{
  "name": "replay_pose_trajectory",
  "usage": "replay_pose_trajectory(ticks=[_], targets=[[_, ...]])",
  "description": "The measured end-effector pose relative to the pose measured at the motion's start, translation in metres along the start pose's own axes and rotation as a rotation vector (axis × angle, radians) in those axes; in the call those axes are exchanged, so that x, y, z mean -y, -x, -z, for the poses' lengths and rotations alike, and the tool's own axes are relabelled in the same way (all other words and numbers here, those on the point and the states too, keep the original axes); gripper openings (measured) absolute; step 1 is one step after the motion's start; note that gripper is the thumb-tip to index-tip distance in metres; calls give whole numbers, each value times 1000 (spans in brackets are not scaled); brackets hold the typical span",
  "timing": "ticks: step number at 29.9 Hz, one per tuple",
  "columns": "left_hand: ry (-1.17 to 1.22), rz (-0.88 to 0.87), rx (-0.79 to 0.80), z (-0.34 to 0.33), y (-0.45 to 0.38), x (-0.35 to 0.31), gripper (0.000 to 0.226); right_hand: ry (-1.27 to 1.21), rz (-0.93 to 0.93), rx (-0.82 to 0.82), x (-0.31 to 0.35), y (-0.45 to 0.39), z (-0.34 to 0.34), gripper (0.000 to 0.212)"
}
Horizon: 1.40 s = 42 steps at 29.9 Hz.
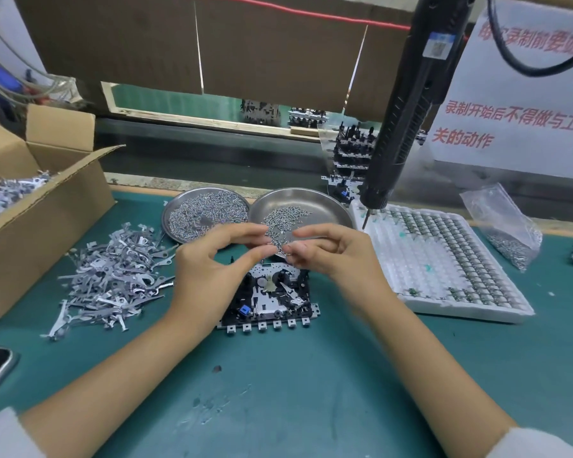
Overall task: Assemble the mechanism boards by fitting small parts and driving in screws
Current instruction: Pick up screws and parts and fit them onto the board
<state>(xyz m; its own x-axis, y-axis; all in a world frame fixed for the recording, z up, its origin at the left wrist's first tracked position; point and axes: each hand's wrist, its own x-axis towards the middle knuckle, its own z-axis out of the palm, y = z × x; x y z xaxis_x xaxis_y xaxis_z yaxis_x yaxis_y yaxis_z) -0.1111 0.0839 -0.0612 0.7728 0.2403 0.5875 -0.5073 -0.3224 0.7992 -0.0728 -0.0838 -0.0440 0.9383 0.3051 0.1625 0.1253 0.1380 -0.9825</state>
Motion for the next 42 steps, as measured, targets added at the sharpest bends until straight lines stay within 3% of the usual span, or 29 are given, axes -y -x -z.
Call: replay_pose_trajectory(ticks=[5,9,20,34,42], targets=[[-25,-51,63,0,2,-1,26,42,27,54,2,4,-5,18],[-168,-230,87,0,1,0,29,130,66,65,3,5,-4,20],[-337,-432,158,2,-2,5,26,241,91,50,0,7,-8,34],[-424,-555,172,3,-4,9,22,169,27,-62,-5,11,-18,42],[-382,-508,155,2,-3,5,22,188,44,-73,-3,11,-17,40]])
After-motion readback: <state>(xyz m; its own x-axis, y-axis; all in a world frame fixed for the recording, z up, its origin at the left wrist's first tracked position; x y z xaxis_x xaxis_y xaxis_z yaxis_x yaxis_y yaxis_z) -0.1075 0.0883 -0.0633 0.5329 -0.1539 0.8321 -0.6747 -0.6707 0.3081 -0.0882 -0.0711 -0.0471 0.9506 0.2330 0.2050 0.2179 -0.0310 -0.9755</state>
